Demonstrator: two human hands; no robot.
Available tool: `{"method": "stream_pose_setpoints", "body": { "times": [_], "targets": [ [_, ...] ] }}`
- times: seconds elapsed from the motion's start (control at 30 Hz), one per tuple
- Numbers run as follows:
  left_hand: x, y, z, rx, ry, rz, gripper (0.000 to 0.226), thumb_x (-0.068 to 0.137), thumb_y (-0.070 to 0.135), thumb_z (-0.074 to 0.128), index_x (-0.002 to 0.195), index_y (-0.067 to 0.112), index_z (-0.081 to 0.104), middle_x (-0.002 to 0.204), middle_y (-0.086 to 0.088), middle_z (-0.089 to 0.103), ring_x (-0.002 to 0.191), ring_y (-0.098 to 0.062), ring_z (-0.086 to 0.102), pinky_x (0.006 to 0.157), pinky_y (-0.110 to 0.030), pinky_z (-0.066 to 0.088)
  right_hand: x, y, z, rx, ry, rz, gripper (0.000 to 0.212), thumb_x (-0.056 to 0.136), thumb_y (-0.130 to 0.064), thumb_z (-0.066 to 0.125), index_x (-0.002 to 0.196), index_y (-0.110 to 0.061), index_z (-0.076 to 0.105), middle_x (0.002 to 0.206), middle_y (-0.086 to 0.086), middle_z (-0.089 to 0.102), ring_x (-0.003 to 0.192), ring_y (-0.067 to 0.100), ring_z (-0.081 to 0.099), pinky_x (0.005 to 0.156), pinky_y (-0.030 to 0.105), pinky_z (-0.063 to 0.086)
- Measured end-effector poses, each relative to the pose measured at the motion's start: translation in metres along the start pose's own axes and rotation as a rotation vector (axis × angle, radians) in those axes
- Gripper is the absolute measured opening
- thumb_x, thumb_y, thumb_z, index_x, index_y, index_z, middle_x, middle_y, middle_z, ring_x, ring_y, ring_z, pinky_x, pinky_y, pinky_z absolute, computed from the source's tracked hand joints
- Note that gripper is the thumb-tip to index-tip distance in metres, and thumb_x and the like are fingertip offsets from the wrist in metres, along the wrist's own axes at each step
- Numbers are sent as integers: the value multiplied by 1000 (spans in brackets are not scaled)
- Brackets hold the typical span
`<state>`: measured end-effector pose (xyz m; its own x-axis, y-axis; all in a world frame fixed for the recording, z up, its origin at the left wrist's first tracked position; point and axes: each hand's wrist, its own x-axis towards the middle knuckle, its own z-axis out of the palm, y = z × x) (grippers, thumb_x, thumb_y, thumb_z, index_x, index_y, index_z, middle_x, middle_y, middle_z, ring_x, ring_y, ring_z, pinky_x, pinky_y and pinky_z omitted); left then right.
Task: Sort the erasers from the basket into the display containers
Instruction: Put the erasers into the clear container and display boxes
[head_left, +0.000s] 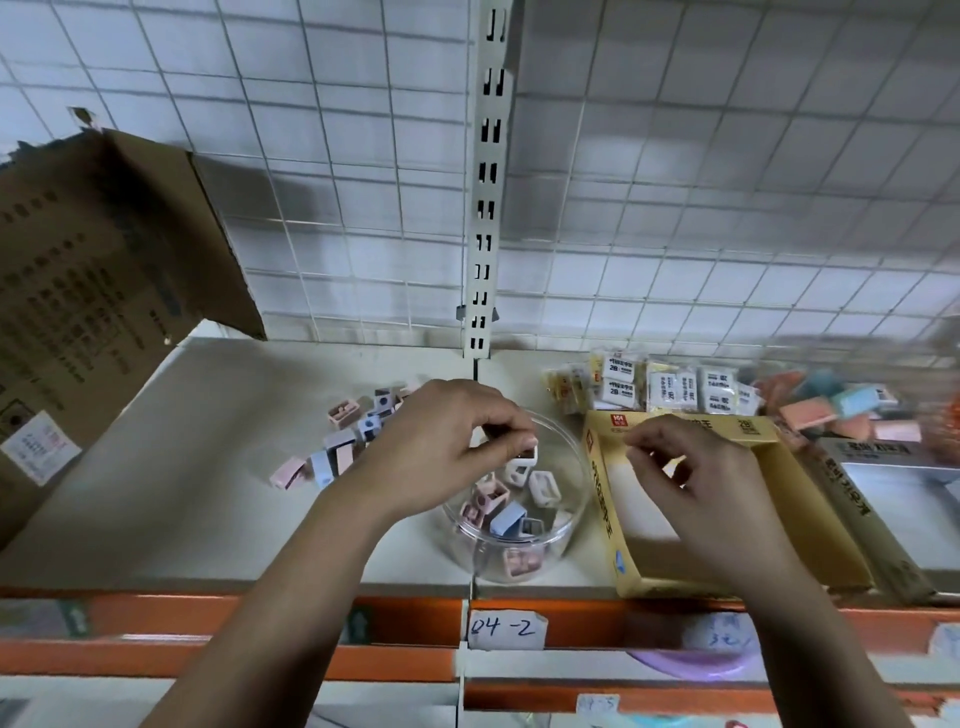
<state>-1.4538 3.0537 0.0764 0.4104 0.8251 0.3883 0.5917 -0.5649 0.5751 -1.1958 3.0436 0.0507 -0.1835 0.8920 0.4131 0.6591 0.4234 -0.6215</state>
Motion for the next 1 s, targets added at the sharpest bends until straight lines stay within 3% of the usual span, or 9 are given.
{"method": "stream_pose_setpoints", "body": {
  "times": [0.17,0.4,0.57,0.67,0.83,1.0],
  "targets": [
    [0,0,-2,27,-15,52,26,90,44,59,93,25,76,84,13,71,82,-3,62,76,-31,49,1,3,4,-49,-51,10,16,82,-5,72,87,-20,70,81,-17,67,77,2,62,59,10,41],
    [-9,-21,-31,-18,292,-84,12,91,23,66,93,16,76,88,10,71,86,-5,65,78,-25,50,2,3,4,-64,-61,7,16,83,-6,72,87,-22,70,81,-18,68,79,1,62,60,9,42],
    [-26,-41,-29,-10,323,-174,8,91,16,67,93,17,75,89,12,70,88,-6,65,77,-19,48,15,-9,-3,135,-63,94,21,85,-7,70,84,-28,69,81,-17,69,75,8,64,61,18,48],
    [-36,-48,-21,-15,334,-185,10,90,21,65,92,17,75,91,11,71,91,-6,67,79,-24,51,42,-20,-8,186,-106,71,19,86,-8,69,84,-26,70,82,-13,70,75,9,64,69,20,49],
    [-49,-54,-15,20,360,-194,12,89,21,64,93,17,75,90,11,71,89,-1,65,80,-23,50,95,-43,6,156,-453,26,6,89,-19,68,92,-21,73,85,-12,72,80,5,65,70,14,46],
    [-59,-58,-16,20,346,-227,16,90,26,61,93,21,75,90,12,71,89,-3,65,80,-28,51,132,-48,45,132,-750,73,17,93,-30,63,96,-17,73,92,-2,71,80,14,68,70,24,53]
  ]
}}
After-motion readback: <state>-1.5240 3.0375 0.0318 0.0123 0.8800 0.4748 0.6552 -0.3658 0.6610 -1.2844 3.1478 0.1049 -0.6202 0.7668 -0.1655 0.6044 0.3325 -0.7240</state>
